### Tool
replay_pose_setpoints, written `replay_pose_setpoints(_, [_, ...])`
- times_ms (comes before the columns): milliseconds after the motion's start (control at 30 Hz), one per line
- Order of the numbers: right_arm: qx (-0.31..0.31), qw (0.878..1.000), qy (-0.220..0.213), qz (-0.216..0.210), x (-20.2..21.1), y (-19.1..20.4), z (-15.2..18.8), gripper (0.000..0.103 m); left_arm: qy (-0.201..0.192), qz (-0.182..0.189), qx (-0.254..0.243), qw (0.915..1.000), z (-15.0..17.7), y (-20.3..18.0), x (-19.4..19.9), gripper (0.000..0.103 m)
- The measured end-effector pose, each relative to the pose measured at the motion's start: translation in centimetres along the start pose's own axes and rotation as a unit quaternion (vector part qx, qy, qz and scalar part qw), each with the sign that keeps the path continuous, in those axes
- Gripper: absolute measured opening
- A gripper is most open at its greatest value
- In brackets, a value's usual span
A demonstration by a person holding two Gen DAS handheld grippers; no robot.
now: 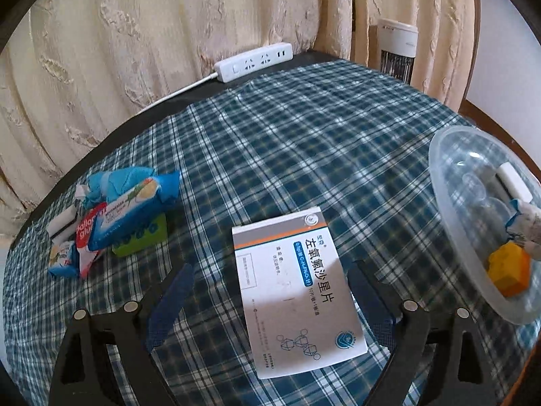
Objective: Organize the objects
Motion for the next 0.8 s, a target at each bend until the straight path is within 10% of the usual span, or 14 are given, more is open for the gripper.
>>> replay_pose_setpoints(100, [0.000,1.000,0.001,0.000,0.0,-0.1,0.0,0.051,0.008,0.001,0.002,1.0000,0.3,0.1,-0.4,0.093])
replay_pose_setpoints(233, [0.000,1.000,0.000,0.000,0.0,0.0,0.0,0.051,0.020,0.015,0.012,0.9996,0.6,0.2,-0.8,0.067])
replay_pose_setpoints(800, [-0.013,1.000,-0.013,-0.001,0.7,-0.9,-0.8,0.051,-0.104,0.048,-0.078,0.9904,-6.9,-6.7,5.8,0.067])
Point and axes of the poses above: each gripper's, at about its wrist camera, not at the fingertips, and x roughly against the way its jaws point, y to its left, z to its underside, the point moved 6 cm from there along -x, roughly the way its jaws point, and after that the axes turned 14 degrees about -x, right-handed, at the moved point
